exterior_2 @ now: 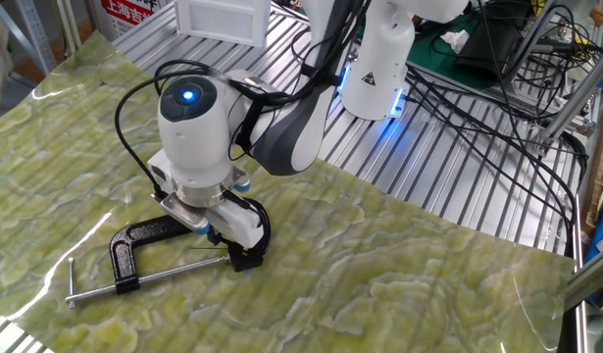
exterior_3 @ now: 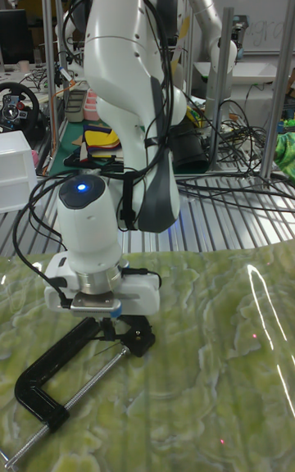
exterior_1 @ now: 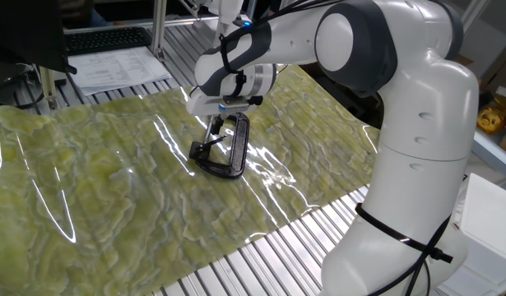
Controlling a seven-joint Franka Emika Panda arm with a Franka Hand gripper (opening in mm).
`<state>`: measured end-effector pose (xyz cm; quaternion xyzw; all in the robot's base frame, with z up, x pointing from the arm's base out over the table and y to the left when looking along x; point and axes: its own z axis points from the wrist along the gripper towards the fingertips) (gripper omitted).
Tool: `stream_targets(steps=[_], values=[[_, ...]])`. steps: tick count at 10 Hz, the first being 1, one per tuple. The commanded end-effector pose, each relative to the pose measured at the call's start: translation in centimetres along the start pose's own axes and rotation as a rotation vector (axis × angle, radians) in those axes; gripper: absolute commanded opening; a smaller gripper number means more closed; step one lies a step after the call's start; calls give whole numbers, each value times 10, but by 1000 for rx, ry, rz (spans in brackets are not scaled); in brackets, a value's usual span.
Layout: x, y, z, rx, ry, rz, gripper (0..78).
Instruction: Turn the hands of a clock
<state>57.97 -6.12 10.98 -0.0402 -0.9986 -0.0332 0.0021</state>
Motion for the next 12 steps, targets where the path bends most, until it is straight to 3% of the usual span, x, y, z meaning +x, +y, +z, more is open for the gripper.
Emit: stream_targets(steps=[1,3,4,6,10,12], values=[[-2,0,-2,1,-13,36,0],[-2,0,-2,17,-39,163,0],[-2,0,-2,66,-35,190,0],[-2,0,-2,61,-29,207,0],[-9,-18,4,59,-31,83,0],[-10,-21,5,54,-37,83,0]])
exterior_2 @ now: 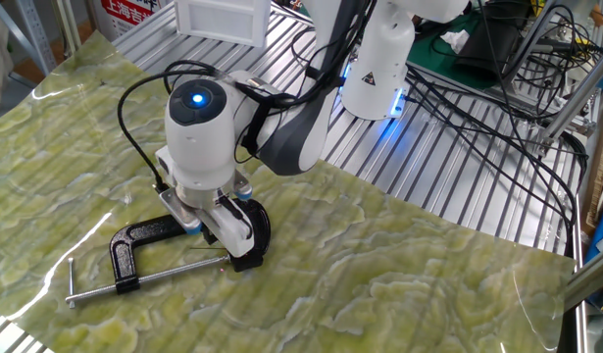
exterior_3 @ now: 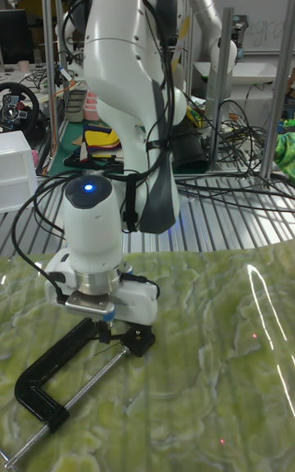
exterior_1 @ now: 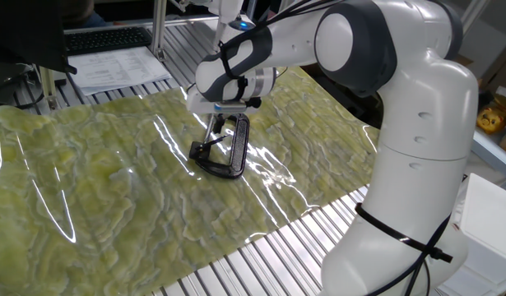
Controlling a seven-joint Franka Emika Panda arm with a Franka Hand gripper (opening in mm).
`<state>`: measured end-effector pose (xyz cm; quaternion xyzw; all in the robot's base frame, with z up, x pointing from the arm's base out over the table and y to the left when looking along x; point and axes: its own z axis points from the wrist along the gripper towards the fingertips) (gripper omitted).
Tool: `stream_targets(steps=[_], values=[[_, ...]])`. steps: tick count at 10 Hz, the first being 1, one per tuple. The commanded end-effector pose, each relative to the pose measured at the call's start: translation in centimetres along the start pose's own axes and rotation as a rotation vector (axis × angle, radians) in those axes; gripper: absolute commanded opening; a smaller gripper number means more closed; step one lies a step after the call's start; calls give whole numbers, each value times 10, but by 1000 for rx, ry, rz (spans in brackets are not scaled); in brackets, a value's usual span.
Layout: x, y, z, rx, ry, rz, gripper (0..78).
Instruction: Turn the hands of a clock
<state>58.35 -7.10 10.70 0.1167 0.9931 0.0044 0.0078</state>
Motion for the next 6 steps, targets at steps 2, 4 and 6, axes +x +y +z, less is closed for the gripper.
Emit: stream_targets(steps=[2,4,6], values=[[-8,-22,10,-11,-21,-90,0],[-7,-26,12,-16,-28,-89,0],[-6,-26,13,-15,-28,-90,0]])
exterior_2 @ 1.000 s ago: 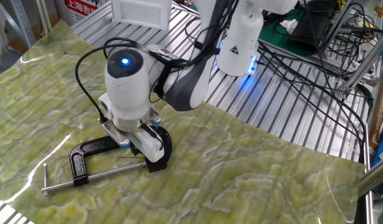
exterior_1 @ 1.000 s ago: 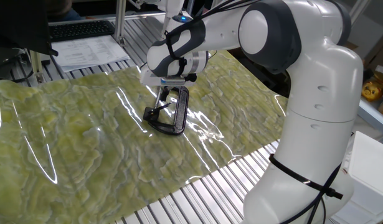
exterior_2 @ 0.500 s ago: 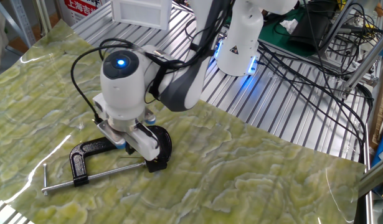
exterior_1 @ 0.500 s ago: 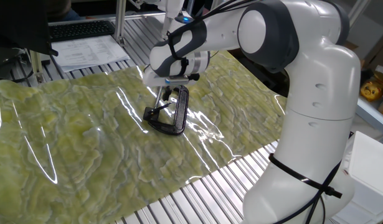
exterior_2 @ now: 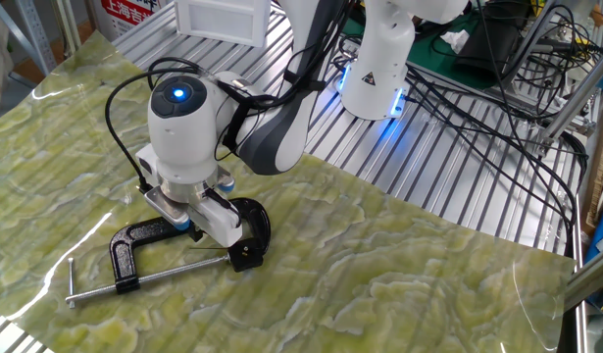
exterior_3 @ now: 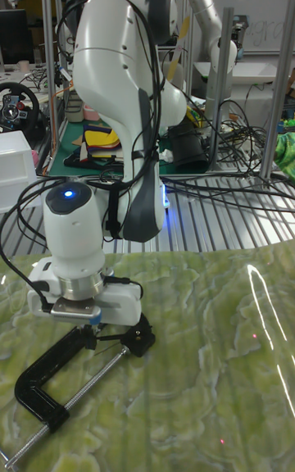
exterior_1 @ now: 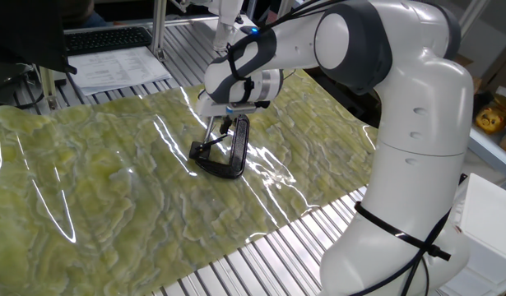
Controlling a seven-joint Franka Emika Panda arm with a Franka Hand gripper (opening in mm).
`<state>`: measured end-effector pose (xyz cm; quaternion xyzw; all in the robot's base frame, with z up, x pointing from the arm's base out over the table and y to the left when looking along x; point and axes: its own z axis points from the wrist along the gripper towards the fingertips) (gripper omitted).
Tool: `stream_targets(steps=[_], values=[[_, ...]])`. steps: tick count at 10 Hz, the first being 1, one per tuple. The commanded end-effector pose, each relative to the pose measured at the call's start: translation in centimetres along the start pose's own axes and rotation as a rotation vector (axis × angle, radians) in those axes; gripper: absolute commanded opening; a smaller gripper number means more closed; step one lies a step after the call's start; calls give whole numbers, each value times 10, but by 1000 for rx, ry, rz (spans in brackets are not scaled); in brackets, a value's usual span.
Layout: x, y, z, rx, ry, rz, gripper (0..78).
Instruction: Turn the hands of a clock
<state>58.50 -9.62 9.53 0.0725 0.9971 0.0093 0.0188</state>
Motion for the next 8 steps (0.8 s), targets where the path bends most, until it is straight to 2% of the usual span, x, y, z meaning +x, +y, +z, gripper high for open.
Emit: stream_targets(steps=[1,3,8], values=[[7,-3,3,-3,-16,-16,0],[15,-5,6,-2,-19,-21,0],[25,-10,9,2,-22,-27,0]])
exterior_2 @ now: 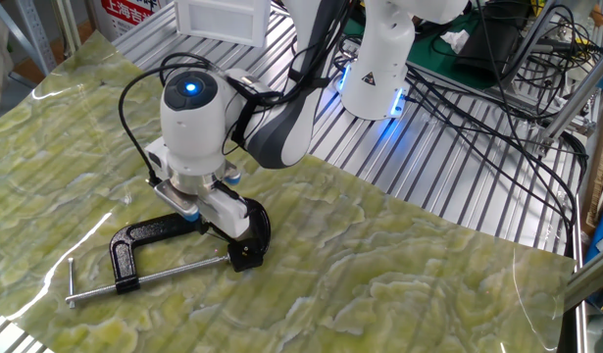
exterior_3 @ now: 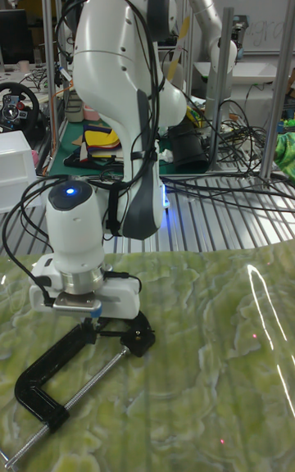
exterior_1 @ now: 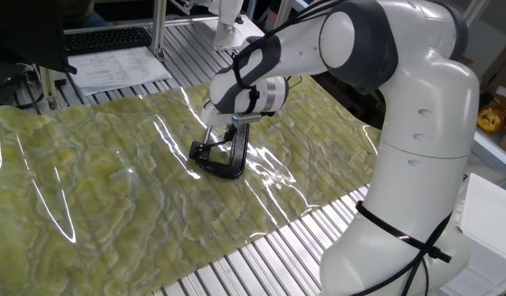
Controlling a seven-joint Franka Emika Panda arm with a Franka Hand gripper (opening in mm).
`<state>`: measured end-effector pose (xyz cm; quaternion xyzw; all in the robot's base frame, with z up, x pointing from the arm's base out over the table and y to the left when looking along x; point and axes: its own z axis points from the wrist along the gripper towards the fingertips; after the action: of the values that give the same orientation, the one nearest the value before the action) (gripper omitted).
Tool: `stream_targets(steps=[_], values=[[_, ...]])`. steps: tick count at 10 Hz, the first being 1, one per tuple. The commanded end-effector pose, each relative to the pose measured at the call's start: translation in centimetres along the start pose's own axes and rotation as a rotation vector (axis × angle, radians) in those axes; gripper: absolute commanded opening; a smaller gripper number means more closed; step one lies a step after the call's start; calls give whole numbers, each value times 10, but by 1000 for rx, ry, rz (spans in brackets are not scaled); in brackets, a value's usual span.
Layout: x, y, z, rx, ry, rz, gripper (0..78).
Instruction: Turn the hands of a clock
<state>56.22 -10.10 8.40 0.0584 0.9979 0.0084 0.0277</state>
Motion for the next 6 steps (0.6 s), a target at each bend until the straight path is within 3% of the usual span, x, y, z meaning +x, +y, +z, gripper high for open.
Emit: stream_targets(steps=[1,6], values=[[5,-2,-1,3,-4,3,0],[22,-5,-7,5,-1,8,0]])
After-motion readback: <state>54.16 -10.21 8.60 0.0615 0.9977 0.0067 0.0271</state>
